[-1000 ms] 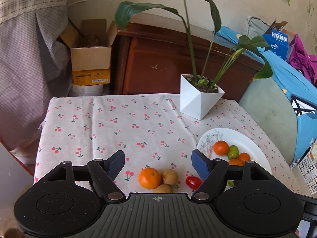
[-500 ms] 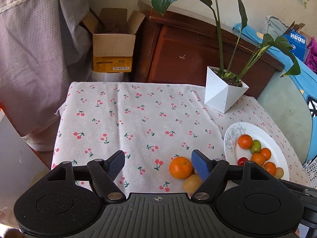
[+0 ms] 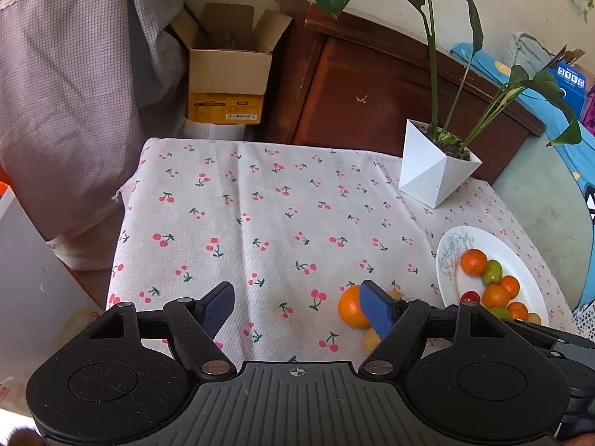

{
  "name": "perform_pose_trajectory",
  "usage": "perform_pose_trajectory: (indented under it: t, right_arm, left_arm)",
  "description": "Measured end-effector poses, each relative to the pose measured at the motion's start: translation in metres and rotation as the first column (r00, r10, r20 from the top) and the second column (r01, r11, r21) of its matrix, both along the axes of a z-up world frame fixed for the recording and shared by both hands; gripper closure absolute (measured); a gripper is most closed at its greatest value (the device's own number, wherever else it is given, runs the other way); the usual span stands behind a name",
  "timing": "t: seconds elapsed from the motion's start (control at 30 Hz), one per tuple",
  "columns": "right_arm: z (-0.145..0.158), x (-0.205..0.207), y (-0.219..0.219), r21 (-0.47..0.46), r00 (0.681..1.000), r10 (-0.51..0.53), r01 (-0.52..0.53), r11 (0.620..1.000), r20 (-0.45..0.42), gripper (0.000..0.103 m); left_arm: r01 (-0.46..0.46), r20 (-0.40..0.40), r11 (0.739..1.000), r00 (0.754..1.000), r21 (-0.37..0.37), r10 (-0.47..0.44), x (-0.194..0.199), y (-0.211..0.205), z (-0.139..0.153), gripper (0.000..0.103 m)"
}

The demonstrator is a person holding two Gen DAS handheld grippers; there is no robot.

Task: Organize fruits
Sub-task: 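Move the right tool to another cherry tomato while the left tool moves to a kiwi, then grasp the cherry tomato with the right tool while the left tool grasps the kiwi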

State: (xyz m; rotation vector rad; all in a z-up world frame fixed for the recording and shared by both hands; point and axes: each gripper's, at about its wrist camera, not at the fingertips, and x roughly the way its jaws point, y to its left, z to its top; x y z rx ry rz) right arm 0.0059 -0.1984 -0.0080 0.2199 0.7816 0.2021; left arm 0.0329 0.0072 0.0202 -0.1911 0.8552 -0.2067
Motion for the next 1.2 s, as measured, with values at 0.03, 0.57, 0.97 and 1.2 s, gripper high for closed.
perform_pose_trajectory:
  t: [0.03, 0.57, 0.97, 1.2]
  right_arm:
    - [-0.001, 0.001, 0.001, -0.006, 1.000, 0.005, -0.005, 1.000, -0.007, 0.074]
    - [-0.010, 0.006, 0.012, -0.056, 1.000, 0.012, -0.013, 0.998, -0.014, 0.083]
    - [0.008, -0.008, -0.013, 0.040, 0.996, -0.081, 0.079, 0.996, 0.037, 0.084]
    - [0.015, -0.015, -0.023, 0.066, 0.993, -0.111, 0.108, 0.992, 0.047, 0.084]
  left_arm:
    - [-0.005, -0.002, 1.000, 1.000, 0.000, 0.005, 0.000, 0.001, 0.000, 0.028]
    - [0.027, -0.016, 1.000, 0.999, -0.001, -0.027, -0.008, 0.000, -0.005, 0.029]
    - [0.152, 0.005, 0.988, 0.988, 0.027, -0.153, -0.029, -0.029, -0.015, 0.034]
    - [0.208, 0.030, 0.978, 0.978, 0.032, -0.209, -0.032, -0.048, -0.018, 0.053]
